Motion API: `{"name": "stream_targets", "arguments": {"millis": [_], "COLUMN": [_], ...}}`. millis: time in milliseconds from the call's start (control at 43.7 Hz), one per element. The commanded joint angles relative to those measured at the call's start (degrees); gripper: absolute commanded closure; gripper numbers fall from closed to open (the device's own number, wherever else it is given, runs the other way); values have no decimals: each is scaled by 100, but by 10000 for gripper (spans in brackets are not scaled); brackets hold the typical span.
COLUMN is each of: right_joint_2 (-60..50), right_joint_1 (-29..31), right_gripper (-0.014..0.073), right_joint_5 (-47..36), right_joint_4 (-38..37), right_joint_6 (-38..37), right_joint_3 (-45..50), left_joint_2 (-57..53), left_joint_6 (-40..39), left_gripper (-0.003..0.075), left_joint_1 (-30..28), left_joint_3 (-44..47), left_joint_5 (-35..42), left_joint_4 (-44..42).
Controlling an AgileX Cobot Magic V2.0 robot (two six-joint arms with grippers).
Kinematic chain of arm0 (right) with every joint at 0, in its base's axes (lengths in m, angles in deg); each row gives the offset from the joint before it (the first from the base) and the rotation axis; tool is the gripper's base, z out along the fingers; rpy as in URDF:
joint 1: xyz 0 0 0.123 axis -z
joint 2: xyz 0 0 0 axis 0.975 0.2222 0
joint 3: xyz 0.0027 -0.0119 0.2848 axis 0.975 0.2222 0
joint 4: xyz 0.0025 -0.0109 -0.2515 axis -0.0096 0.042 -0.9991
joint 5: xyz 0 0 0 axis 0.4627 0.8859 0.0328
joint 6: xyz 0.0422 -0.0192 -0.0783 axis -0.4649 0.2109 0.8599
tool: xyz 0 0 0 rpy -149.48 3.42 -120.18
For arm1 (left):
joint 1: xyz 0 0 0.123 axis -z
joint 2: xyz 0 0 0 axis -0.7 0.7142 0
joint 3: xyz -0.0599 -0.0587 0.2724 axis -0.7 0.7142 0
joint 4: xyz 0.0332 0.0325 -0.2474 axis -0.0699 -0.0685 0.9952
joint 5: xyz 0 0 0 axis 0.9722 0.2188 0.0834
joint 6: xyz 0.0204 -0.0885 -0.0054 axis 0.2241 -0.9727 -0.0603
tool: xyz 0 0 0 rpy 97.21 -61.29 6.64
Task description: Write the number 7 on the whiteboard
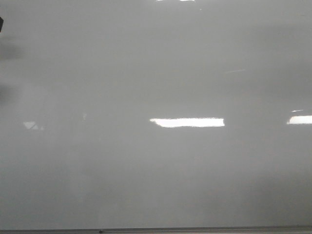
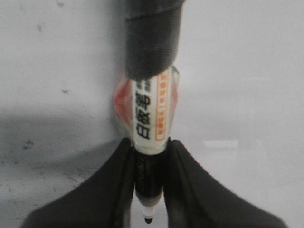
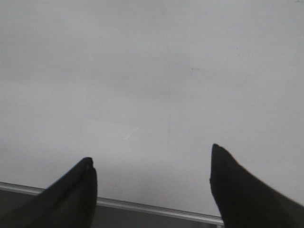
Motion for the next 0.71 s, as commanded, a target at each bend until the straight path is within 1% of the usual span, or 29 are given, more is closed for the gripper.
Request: {"name": "stream_targets", "arguments": {"millis": [0, 92, 229, 321, 435, 550, 687], "right_joint_2": [13, 7, 7, 7, 7, 47, 248], "right_joint_1": [-14, -14, -14, -14, -14, -14, -14], "right_gripper": [67, 67, 67, 67, 67, 67, 67], "right_joint_5": [-438, -414, -138, 148, 418, 579, 814], "right_joint_4": [-66, -66, -66, -66, -66, -66, -60], "right_joint_6": [31, 31, 31, 31, 31, 40, 210], "right_joint_3": [-205, -271, -485, -677, -927, -1058, -1183], "left_joint_2": [-343, -567, -983, -1170, -1265, -1216, -1049], "left_joint_6": [-9, 45, 833, 1306, 1939, 2655, 3282], "left_gripper": [689, 716, 741, 741, 741, 741, 741], "left_joint_1": [34, 42, 196, 421, 869, 1385, 2021], "left_joint_3": [-278, -446, -720, -871, -1005, -1038, -1038], "left_joint_5": [-117, -810, -2098, -2834, -3550, -3950, -4043], "left_joint_4": [36, -79, -79, -8, 240, 736, 1254]}}
